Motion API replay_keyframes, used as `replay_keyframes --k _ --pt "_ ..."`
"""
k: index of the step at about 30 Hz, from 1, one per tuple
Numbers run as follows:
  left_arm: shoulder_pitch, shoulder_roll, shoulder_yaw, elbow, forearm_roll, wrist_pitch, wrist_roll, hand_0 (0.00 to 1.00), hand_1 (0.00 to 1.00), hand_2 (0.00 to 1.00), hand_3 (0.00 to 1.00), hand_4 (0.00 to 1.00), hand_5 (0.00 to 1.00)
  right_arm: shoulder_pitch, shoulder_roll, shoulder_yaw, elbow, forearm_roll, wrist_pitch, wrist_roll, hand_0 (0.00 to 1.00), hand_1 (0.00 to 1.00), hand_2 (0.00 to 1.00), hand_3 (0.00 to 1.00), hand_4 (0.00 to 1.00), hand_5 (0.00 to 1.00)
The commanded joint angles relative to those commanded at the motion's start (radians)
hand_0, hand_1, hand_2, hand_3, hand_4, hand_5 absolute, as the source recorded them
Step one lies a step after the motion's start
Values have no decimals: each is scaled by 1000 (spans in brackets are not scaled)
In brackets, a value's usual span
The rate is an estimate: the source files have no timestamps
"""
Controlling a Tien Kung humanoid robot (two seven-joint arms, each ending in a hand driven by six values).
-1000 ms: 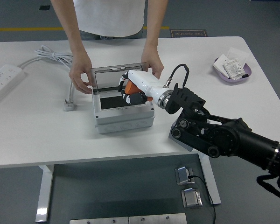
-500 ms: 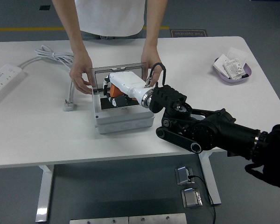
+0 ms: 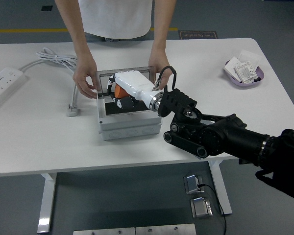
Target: Fetch the battery,place it into the box,close the lid of the box
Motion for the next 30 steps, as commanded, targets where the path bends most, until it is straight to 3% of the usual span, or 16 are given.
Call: replay_keyframes --k 4,5,10,11,16,17,22,23,30 --pt "0 0 -10 1 12 0 4 701 732 712 688 635 429 -3 0 1 -4 17 5 15 209 250 282 290 2 2" --pt "0 1 -12 1 13 0 4 700 733 712 690 636 432 -4 0 2 -5 21 8 18 322 366 389 349 2 2" --pt "-4 1 -9 0 10 0 2 700 733 712 690 636 432 -6 1 7 -10 29 32 22 322 366 389 349 2 2" --pt "-5 1 -8 0 10 0 2 700 733 712 689 636 436 -7 1 8 -11 29 36 21 377 426 470 425 25 48" --pt "-8 1 -4 -1 9 0 1 700 733 712 689 636 436 -10 -1 11 -14 25 51 13 377 426 470 425 25 48" --pt "-8 1 -4 -1 9 0 1 700 733 712 689 637 437 -10 -1 12 -14 25 52 12 479 535 559 555 322 92" --pt "-8 0 -7 -1 13 -1 2 700 733 712 689 637 437 -14 -2 12 -14 22 54 9 479 535 559 555 322 92" --pt "-8 0 -8 -1 14 -1 3 700 733 712 689 637 437 -14 -2 12 -14 23 55 9 621 613 639 690 618 49" --pt "-6 0 -9 -1 17 -1 4 699 733 712 687 634 439 -21 -5 16 -13 27 55 9 634 623 645 710 619 20"
